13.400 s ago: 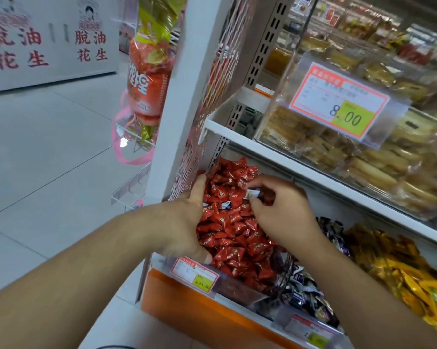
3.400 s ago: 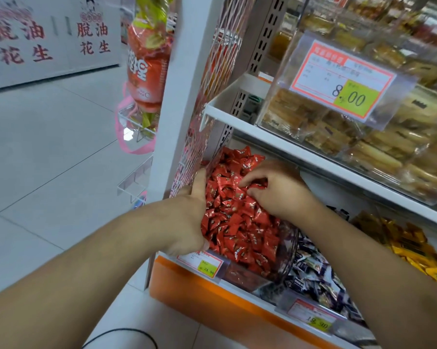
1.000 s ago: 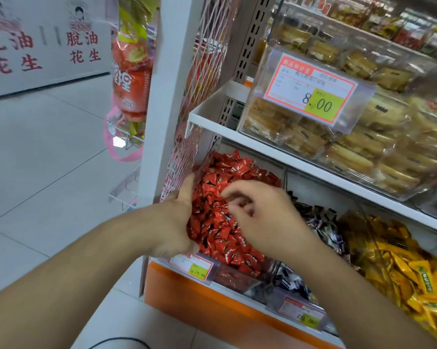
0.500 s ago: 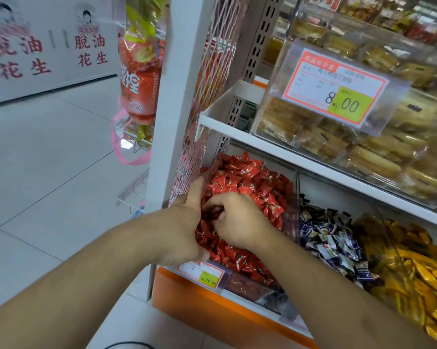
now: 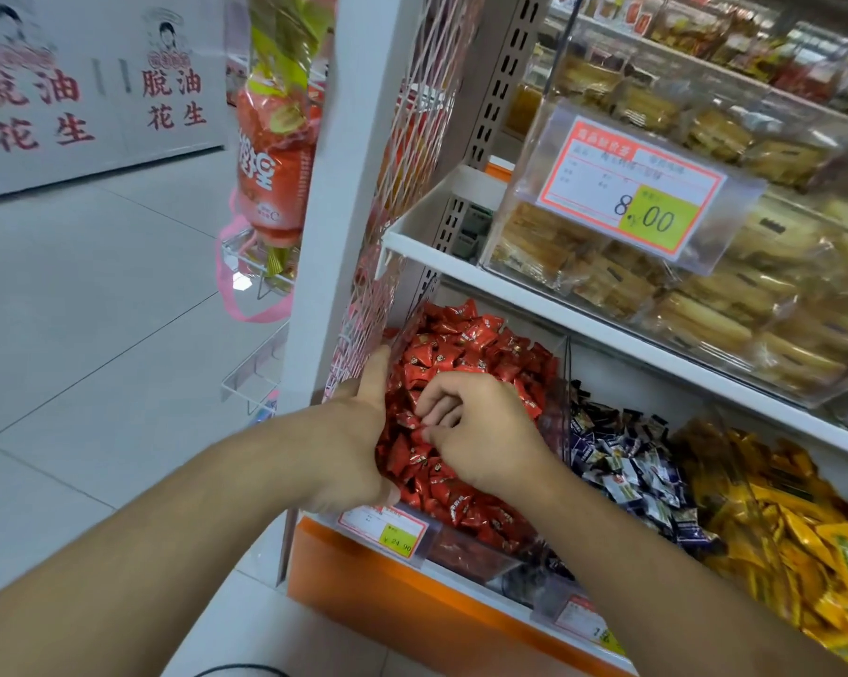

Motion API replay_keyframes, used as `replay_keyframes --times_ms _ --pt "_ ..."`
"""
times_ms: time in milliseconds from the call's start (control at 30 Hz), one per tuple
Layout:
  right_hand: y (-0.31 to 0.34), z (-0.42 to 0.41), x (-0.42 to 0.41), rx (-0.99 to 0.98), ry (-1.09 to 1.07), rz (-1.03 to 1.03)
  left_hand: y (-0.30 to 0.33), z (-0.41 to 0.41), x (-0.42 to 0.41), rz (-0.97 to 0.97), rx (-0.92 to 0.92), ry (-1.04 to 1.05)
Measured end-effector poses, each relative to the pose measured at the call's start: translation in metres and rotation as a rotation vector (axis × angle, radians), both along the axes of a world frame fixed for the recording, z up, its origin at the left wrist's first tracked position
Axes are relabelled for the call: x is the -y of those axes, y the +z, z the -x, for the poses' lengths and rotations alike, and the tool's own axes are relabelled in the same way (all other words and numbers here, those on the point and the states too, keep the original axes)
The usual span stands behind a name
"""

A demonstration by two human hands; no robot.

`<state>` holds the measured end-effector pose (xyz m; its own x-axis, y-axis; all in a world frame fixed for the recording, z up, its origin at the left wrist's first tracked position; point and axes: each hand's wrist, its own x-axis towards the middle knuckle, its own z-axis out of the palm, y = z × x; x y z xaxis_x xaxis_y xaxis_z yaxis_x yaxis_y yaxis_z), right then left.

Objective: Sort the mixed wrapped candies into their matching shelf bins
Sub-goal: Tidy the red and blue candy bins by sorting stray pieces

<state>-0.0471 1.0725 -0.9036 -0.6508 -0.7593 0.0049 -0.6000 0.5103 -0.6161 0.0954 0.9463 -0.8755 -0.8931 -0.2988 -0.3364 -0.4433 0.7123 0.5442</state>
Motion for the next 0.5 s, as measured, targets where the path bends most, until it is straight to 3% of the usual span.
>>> replay_keyframes --times_ms 500 --pt "0.036 0.018 -0.019 0.133 -0.122 0.15 0.0 0.0 0.001 -0.075 0.049 0.007"
